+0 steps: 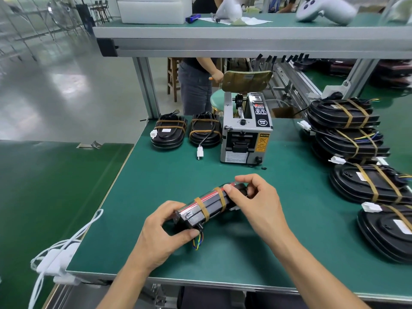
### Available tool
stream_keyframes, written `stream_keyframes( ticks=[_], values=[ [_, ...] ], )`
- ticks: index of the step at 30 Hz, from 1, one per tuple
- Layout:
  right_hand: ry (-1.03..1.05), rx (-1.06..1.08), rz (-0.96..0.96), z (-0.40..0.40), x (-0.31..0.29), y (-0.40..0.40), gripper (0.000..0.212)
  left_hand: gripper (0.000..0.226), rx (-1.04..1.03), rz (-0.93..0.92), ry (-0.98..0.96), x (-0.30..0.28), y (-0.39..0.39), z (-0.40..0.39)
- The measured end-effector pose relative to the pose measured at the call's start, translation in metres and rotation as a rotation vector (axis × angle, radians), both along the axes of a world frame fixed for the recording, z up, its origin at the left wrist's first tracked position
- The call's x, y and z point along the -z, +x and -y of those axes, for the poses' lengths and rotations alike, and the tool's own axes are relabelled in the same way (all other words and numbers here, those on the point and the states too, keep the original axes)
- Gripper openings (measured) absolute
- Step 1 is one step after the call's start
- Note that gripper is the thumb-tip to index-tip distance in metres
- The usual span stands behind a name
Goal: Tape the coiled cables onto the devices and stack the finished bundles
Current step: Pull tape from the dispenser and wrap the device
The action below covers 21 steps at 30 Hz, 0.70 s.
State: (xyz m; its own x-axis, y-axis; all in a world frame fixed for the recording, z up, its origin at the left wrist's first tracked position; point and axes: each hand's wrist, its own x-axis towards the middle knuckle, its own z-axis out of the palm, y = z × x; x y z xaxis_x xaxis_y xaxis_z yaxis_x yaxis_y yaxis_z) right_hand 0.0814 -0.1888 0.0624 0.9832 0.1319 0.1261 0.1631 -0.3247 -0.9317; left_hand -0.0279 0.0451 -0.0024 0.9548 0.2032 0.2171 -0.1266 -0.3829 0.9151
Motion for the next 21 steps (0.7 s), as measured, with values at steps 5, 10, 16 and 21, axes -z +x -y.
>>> stream_keyframes(
  ticks=[5, 10, 16, 21],
  values=[
    [-0.073, -0.013, 0.012, 0.002, 0.000, 0.000, 0.036, 0.056, 0.005, -0.005, -0.004, -0.002, 0.000, 0.000],
    [0.049, -0.072, -0.006, 0.005, -0.017, 0.024, 0.040, 0.049, 0.004, -0.008, -0.028, -0.004, -0.001, 0.002],
    [0.163, 0.284, -0.097, -0.023, -0.028, 0.091, 0.017, 0.050, 0.005, -0.002, -0.027, -0.005, -0.001, 0.002],
    [0.091, 0.375, -0.132, -0.040, -0.020, 0.109, 0.019, 0.050, 0.005, 0.002, -0.022, -0.006, -0.001, 0.003]
  ],
)
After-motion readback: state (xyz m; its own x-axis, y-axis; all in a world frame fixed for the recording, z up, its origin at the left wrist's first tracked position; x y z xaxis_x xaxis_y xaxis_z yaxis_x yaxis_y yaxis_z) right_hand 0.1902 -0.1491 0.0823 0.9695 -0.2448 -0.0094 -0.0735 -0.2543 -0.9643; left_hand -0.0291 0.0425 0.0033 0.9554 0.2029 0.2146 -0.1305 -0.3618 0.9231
